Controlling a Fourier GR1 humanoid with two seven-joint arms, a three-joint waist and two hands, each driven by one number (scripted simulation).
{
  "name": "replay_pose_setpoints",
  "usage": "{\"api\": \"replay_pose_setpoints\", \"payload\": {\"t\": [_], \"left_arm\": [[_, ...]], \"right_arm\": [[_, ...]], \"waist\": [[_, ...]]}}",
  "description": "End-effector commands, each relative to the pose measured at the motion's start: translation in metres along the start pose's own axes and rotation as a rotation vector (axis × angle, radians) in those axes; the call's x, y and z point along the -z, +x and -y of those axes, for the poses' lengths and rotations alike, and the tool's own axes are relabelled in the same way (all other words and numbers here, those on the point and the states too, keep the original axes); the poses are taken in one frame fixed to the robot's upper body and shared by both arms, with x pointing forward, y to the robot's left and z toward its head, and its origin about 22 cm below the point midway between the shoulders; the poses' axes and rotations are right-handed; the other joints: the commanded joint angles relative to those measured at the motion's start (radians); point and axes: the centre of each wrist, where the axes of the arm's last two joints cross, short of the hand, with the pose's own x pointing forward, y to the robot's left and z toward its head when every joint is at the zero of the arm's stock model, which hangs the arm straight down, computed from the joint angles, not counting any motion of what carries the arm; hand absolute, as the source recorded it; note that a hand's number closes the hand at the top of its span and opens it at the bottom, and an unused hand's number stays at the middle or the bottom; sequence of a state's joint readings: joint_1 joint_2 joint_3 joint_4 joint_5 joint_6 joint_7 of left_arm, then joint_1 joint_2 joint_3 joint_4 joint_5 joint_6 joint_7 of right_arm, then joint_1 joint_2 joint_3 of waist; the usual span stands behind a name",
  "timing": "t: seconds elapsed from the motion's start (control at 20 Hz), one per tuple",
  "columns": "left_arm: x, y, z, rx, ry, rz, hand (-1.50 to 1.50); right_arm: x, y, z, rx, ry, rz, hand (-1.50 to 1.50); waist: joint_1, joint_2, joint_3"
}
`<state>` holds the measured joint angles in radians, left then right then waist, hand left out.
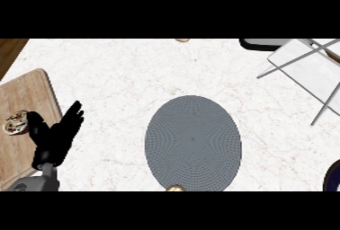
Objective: Pick the squash from the placemat and place it in the tiered shelf
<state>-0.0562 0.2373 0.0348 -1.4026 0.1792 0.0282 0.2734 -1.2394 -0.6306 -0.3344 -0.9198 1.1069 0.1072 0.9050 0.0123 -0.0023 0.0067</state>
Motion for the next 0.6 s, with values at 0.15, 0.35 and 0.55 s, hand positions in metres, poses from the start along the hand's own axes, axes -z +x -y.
{"api": "replay_pose_setpoints", "payload": {"t": [0.15, 0.35, 0.55], "left_arm": [[0.009, -0.016, 0.015, 0.000, -0.009, -0.074, 0.00], [0.006, -0.015, 0.003, -0.027, 0.010, -0.076, 0.00], [0.005, -0.015, -0.001, -0.013, 0.010, -0.084, 0.00]], "right_arm": [[0.021, -0.016, -0.017, 0.006, -0.020, -0.008, 1.50], [0.029, -0.041, -0.031, 0.027, -0.023, 0.044, 1.50], [0.047, -0.044, -0.018, 0.011, -0.002, 0.037, 1.50]], "waist": [[0.000, 0.009, -0.007], [-0.008, 0.005, -0.007], [0.004, 0.009, -0.007]]}}
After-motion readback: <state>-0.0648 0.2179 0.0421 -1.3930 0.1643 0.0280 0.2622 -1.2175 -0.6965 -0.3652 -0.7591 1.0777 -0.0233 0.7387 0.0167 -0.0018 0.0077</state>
